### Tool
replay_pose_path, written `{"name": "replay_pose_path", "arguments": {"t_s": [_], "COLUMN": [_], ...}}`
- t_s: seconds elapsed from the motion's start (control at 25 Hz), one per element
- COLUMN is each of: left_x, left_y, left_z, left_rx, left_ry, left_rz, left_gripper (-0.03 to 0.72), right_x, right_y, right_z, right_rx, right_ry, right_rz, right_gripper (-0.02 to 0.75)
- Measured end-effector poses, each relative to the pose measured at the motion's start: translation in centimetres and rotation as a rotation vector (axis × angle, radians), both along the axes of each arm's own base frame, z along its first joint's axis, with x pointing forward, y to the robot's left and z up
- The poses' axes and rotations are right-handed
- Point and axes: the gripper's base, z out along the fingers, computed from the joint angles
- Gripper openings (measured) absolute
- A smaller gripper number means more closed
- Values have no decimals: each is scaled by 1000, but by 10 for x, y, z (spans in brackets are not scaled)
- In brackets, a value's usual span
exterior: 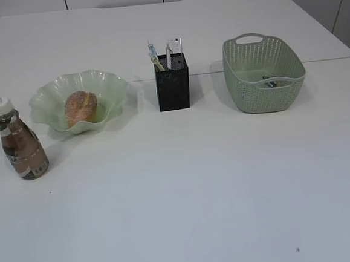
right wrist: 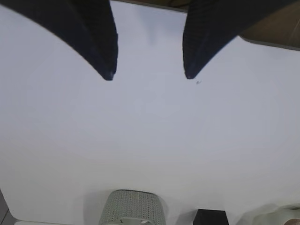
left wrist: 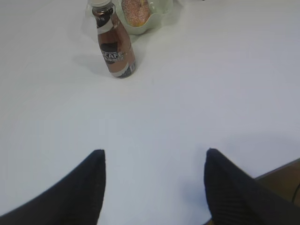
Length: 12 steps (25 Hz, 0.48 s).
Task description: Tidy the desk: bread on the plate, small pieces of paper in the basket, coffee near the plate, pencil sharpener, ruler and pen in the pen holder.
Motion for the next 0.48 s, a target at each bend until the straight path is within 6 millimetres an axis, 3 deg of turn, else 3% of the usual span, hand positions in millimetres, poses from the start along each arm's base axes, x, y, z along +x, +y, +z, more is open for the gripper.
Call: {"name": "replay_pose_path", "arguments": {"t_s": [0.48], "left_x": [0], "left_y": [0], "left_z": [0], "left_rx": [0], "left_ry": [0], "left_rz": [32], "left_gripper": [467], "right_x": [0], "right_y": [0], "right_z": [0], "right_rx": [0], "right_ry": [0], "right_rz": [0], "right_gripper": [370]}}
